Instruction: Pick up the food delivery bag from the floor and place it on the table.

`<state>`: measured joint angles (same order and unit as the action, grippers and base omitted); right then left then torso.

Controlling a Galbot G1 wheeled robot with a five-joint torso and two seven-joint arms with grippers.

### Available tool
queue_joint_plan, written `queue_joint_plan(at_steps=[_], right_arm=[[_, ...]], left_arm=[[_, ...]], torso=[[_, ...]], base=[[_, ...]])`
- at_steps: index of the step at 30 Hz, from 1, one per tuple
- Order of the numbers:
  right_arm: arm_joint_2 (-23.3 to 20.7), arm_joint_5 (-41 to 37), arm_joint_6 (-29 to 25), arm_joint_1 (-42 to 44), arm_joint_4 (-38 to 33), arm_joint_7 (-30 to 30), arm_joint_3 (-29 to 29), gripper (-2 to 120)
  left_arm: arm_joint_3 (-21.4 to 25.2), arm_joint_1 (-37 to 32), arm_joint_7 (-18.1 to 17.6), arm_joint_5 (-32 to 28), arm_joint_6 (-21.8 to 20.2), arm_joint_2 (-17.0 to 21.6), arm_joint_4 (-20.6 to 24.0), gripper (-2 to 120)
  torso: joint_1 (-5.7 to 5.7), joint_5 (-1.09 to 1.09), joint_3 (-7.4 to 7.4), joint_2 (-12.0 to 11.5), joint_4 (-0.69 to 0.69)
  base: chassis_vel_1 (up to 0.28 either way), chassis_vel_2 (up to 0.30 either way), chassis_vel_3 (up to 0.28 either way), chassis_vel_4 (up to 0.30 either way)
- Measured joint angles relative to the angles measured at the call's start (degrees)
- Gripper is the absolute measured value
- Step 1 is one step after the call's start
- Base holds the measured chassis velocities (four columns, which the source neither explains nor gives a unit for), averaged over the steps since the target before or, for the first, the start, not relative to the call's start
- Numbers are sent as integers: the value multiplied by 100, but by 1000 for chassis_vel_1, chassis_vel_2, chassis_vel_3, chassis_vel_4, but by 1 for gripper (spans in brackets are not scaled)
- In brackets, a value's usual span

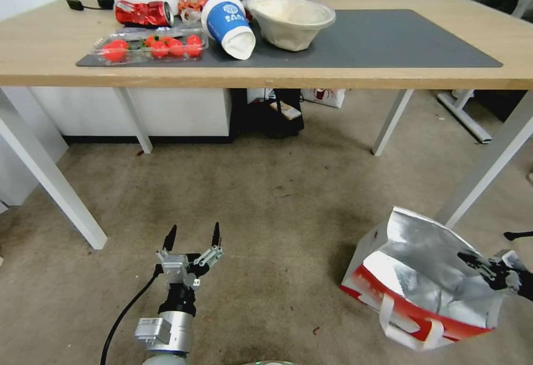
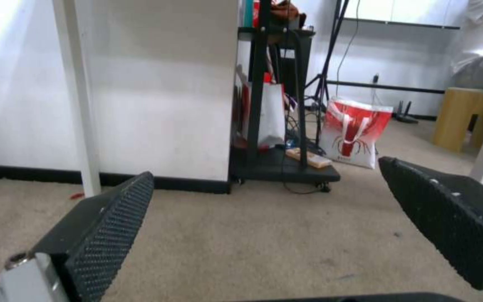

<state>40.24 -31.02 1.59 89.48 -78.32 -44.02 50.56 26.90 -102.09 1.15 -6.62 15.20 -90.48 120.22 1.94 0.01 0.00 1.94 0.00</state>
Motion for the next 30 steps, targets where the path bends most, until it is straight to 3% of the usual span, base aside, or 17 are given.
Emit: queue_joint_plan(at_steps=[14,22,30], right_arm=[[-270,-1642,838,851,-1906,626,-77,0],[-424,-2762,1219,1396,-3321,1799,312,0],[-559,-3514,1466,1554,-3975,2763,568,0]], left_arm=[[14,-59,-19,78,26,-116,68,100],[4,-92,-20,92,103,-142,85,100],[-15,-94,-40,132,123,-165,115,100]], torso=[[0,-2,0,0,0],[0,-2,0,0,0],[0,-1,0,0,0]], base=[[0,0,0,0],[0,0,0,0],[0,0,0,0]])
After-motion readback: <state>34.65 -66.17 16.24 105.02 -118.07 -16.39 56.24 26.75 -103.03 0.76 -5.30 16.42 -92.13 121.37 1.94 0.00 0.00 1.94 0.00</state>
